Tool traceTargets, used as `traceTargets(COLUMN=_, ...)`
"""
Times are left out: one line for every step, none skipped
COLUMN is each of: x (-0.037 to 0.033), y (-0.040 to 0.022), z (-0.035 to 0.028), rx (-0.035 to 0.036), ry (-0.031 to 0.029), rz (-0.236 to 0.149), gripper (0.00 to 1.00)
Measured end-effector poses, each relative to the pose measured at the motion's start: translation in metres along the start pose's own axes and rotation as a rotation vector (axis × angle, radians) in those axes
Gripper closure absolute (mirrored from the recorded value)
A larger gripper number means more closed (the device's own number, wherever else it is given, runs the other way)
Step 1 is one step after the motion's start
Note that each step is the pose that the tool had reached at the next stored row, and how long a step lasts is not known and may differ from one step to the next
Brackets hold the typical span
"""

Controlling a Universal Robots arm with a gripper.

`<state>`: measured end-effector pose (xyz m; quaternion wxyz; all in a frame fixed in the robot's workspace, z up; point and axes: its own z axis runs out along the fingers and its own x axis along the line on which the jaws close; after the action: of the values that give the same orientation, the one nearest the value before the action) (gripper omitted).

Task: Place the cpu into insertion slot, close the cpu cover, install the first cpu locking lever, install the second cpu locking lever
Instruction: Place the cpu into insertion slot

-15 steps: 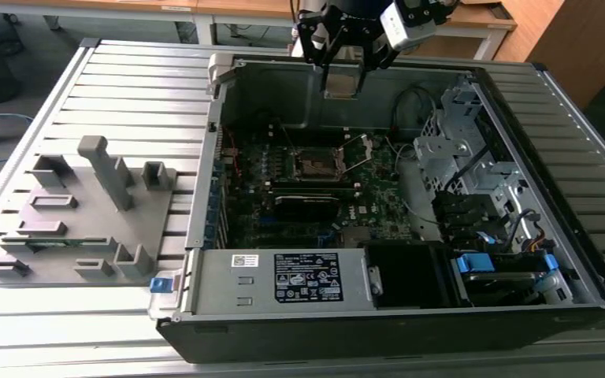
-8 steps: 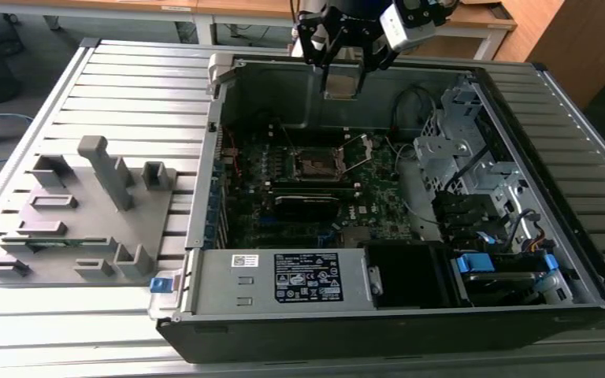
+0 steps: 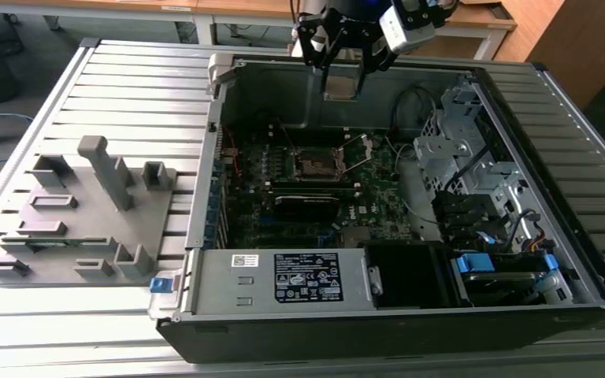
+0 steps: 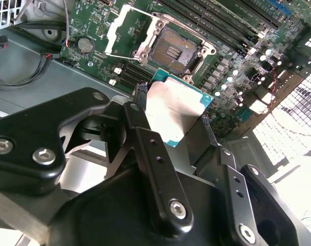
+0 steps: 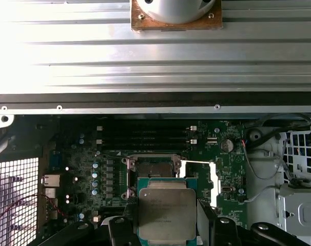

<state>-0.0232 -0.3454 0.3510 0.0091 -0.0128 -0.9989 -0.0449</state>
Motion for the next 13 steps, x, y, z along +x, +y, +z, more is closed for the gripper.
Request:
traceTargets(x=0.0000, y=0.0000, z=0.0005, rx=-0.0004, ry=-0.0001, rz=0.000, gripper=0.46)
traceTargets(x=0.0000, y=0.0000, z=0.0006, rx=-0.0002, ry=0.0000, rz=0.000, gripper=0.46)
traceTargets(x=0.0000, y=-0.0001, z=0.0005, rx=0.0000, ry=0.0000, rz=0.000, gripper=0.46)
traceTargets(x=0.0000, y=-0.0001, z=0.0005, rx=0.0001, ry=0.0001, rz=0.000, gripper=0.46)
traceTargets(x=0.0000, y=-0.0001, z=0.0007, rx=0.0000, ry=0.0000, rz=0.000, gripper=0.46)
traceTargets(x=0.0000, y=-0.0001, z=0.0008, rx=0.0000, ry=0.0001, rz=0.000, gripper=0.46)
traceTargets(x=0.0000, y=-0.0001, z=0.0008, rx=0.0000, ry=0.0000, rz=0.000, gripper=0.46)
traceTargets(x=0.0000, y=-0.0001, z=0.0008, rx=0.0001, ry=0.0000, rz=0.000, gripper=0.46)
traceTargets(x=0.0000, y=-0.0001, z=0.0009, rx=0.0001, ry=0.0000, rz=0.000, gripper=0.46)
traceTargets(x=0.0001, y=-0.0001, z=0.0009, rx=0.0000, ry=0.0000, rz=0.000, gripper=0.46)
traceTargets(x=0.0001, y=-0.0001, z=0.0009, rx=0.0000, ry=0.0000, rz=0.000, gripper=0.46)
traceTargets(x=0.0028, y=-0.0002, z=0.0011, rx=0.0000, ry=0.0000, rz=0.000, gripper=0.46)
traceTargets(x=0.0056, y=-0.0003, z=0.0014, rx=0.0000, ry=0.0000, rz=0.000, gripper=0.46)
